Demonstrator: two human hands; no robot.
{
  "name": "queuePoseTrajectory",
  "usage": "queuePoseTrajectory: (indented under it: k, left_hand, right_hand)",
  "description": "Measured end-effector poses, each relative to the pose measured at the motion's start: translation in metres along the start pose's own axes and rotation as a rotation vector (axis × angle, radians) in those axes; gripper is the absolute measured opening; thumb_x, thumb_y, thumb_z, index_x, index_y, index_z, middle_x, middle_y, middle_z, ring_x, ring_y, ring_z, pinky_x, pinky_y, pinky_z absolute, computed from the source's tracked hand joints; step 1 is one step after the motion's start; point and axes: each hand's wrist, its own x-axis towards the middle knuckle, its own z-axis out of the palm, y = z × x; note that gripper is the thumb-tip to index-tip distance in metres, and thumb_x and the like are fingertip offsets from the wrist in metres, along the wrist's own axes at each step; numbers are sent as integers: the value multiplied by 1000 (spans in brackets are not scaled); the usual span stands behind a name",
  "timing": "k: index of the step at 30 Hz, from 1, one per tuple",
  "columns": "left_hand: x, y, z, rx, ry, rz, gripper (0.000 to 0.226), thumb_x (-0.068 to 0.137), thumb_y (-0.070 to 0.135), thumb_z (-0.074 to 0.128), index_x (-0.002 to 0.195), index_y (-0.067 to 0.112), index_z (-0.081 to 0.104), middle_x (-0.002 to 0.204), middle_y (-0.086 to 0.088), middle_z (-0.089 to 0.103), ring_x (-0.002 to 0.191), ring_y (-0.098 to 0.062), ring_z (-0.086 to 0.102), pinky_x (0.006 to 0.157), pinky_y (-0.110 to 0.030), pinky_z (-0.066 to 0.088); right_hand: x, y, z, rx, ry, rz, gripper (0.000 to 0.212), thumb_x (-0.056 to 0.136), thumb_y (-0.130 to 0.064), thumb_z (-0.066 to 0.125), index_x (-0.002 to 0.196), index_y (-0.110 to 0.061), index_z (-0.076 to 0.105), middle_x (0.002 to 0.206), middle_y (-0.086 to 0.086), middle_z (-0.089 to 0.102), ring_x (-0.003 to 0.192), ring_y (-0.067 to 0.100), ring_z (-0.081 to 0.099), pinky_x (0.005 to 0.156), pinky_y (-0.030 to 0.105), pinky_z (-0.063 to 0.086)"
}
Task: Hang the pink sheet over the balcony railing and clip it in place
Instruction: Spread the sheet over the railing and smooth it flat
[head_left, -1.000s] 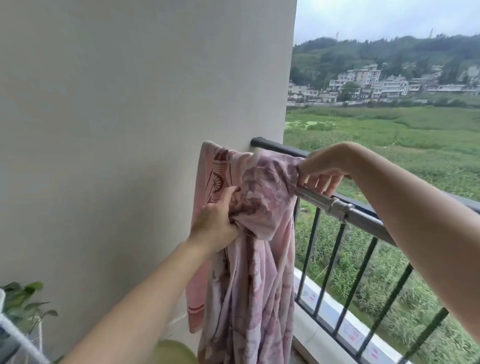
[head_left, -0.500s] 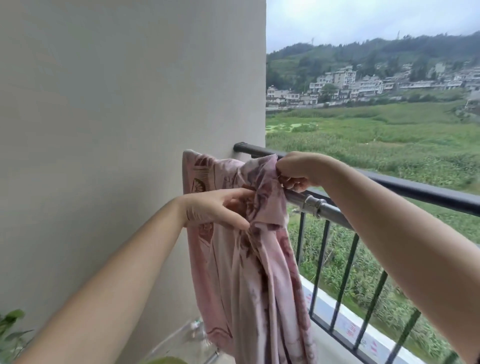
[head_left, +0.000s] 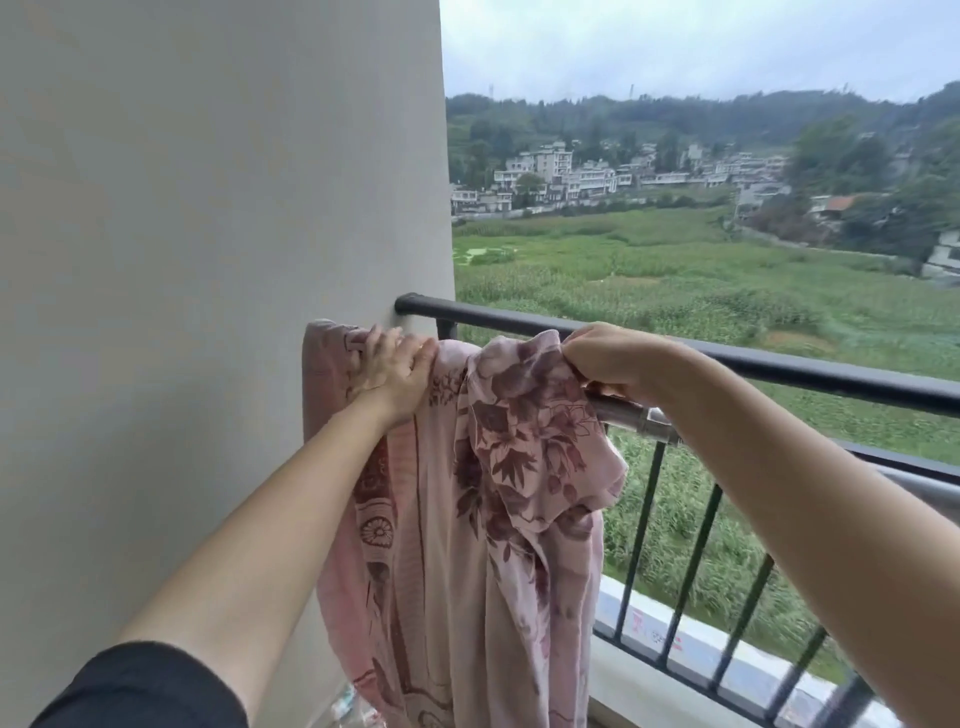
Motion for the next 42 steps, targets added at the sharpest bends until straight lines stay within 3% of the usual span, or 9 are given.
queuePoseTrajectory:
  k: [4,11,16,26,32,35,37,39,42]
  left_hand:
    - [15,-16,7,-27,140,22,71,85,63,4,108,20,54,132,-8,45,136,-24,24,115,-50,14]
    - [26,-24,13,62,269,50,56,95,47,14,96,11,57,109,-16,54,119,-33,41,103,-54,27]
    - [28,-27,15,93,287,67,52,96,43,17,98,10,58,107,-18,54,116,-33,42,100,-53,27]
    - [19,-13,16,-52,285,22,50,97,39,17,107,9,56,128,-20,47,134,-33,30,111,-54,18]
    - [-20,26,19,-224,382,295,37,103,41,29,116,22,58,139,-7,48,137,-26,35,114,-51,16]
    - [-37,40,28,-281,314,478,40,104,41,27,121,23,59,129,-5,55,128,-25,43,112,-57,18]
    - [-36,38,34,-297,288,488,42,104,43,25,122,24,58,127,-3,54,126,-24,43,111,-59,20]
    - [-32,31,37,-318,273,486,42,104,45,23,122,27,56,127,-2,52,125,-24,43,109,-59,24]
    - [-28,24,38,-310,269,531,43,104,47,22,124,28,55,124,-2,54,121,-25,46,106,-59,28]
  right_hand:
    - [1,0,1,288,113,59,25,97,-9,46,78,-5,60,72,9,61,62,19,56,64,34,48]
    - [-3,-27,-4,98,45,93,45,94,-47,59,110,-6,64,92,12,67,69,18,58,60,27,50]
    - [-10,-29,10,180,198,105,31,89,-17,68,111,4,69,98,19,72,75,18,65,73,32,61]
    - [-90,17,94,1118,224,85,26,103,-18,46,104,-5,68,101,12,70,88,25,68,80,37,60]
    - [-65,66,125,734,170,158,34,99,-41,53,119,-18,68,103,-3,76,91,10,70,81,27,51]
    - [-61,76,137,781,100,85,32,97,-34,59,115,-9,70,107,11,75,97,22,72,87,37,57]
    - [-61,80,142,738,193,35,28,99,-30,57,109,-8,71,98,15,74,84,29,67,78,43,59]
    - [-71,80,138,696,374,-37,23,102,-22,52,105,-5,68,74,3,68,60,16,58,53,26,51]
    - [-93,76,122,681,599,-253,21,103,-18,49,102,-3,64,76,4,68,63,16,66,57,29,57]
